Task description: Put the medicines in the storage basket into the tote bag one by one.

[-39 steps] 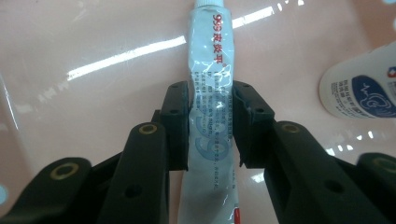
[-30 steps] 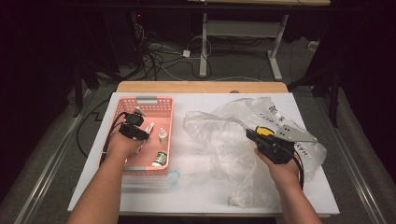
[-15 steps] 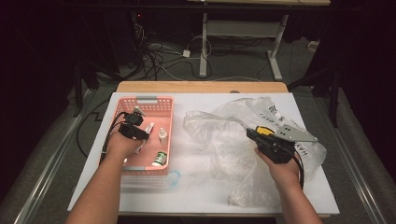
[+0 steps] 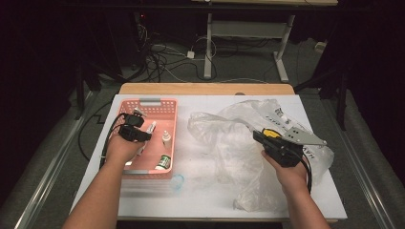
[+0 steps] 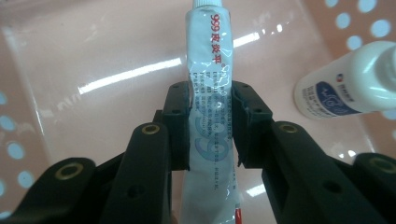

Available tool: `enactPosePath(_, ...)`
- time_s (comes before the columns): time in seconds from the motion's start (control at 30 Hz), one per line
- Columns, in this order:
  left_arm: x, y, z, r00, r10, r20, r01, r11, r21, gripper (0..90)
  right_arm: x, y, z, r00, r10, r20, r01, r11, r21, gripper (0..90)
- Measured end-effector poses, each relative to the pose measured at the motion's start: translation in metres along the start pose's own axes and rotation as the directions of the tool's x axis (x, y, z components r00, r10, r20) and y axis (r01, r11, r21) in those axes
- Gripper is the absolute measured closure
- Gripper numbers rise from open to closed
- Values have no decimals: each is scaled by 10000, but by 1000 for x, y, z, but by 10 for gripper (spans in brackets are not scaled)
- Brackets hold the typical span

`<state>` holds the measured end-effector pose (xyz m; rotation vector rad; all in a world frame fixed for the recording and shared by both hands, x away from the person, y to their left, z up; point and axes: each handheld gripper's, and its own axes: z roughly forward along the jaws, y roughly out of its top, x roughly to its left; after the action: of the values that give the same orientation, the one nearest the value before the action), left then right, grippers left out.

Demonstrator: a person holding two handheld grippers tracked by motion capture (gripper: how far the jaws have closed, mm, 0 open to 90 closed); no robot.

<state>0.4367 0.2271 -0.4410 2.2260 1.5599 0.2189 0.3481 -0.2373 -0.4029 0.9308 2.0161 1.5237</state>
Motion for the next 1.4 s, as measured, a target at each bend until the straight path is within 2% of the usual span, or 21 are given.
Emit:
enactPosePath(0.33,-8,-12,-21,9996,131,249,-102,9937,-1117,685,1,1,1,10000,-21,2,21,10000,-29,900)
enactPosePath(0.43,-10,-16,-29,9994,338,-56,-343,9882,-1495,685,0,1,0,10000,-13,28,13,10000,-50,900)
enactPosePath(0.53,-11,-21,-35,9994,268,220,-225,9844,-1746,685,-1,0,0,10000,5,23,-5,10000,-35,900)
enactPosePath(0.73,-17,-33,-43,9979,585,287,-506,9730,-2250,685,-1,0,1,10000,6,2,-6,10000,-19,900)
enactPosePath(0.8,-18,-37,-48,9973,669,306,-572,9668,-2492,685,-1,0,1,10000,-57,-44,57,10000,-6,900)
enactPosePath(0.93,-24,-43,-52,9962,854,166,-779,9607,-2663,685,0,0,1,10000,-58,-48,58,10000,-22,900)
enactPosePath(1.07,-29,-49,-58,9955,785,527,-596,9539,-2943,685,0,0,1,10000,-50,-32,50,10000,-21,900)
enactPosePath(1.4,-42,-67,-68,9942,936,532,-677,9279,-3668,685,1,0,1,10000,-70,-66,70,10000,-11,900)
